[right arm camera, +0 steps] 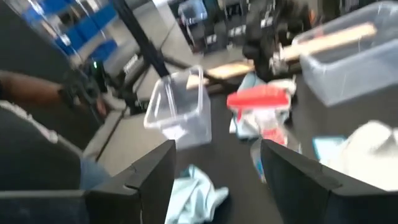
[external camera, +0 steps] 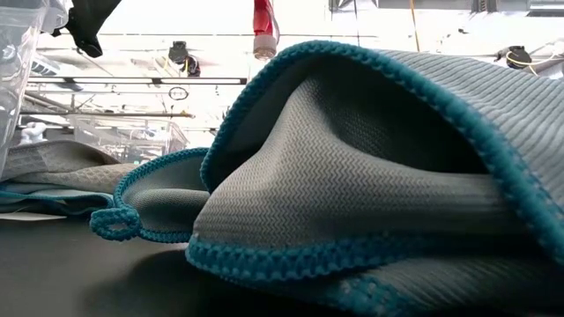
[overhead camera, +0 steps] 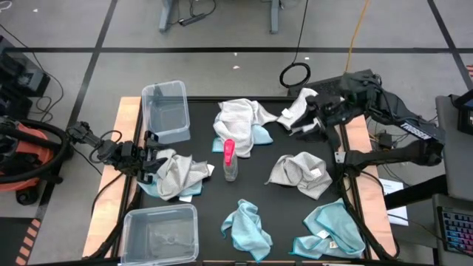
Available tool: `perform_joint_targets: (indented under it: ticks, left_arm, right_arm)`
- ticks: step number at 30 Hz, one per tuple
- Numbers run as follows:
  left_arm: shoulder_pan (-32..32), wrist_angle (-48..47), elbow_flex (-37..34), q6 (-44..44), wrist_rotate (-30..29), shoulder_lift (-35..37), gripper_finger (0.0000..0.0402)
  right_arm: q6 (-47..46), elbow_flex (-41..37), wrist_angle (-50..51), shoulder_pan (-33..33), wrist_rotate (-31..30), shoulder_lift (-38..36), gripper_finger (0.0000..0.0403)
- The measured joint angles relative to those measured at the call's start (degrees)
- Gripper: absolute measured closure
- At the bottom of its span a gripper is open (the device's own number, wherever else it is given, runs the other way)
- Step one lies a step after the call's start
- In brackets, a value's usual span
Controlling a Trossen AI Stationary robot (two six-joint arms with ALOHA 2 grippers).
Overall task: Sort microfiber towel by color & place in baskets
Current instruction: Put the blue towel into the bottom transparent bin
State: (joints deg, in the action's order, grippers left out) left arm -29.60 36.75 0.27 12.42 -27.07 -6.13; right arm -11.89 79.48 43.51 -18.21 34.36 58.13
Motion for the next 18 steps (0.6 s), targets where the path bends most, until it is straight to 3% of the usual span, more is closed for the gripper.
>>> perform_joint_targets:
  ticks: [11, 18]
  left_arm:
    - [0.0, 0.0, 0.0, 0.0, 0.0, 0.0, 0.0178]
    - [0.0, 0.0, 0.0, 0.0, 0.0, 0.0, 0.0178]
  right_arm:
    - [0.6, 0.2, 8.8, 19.7, -8.7, 6.6, 0.0176]
    - [2.9, 0.2, 10.9, 26.4, -9.3, 10.4, 0.0177]
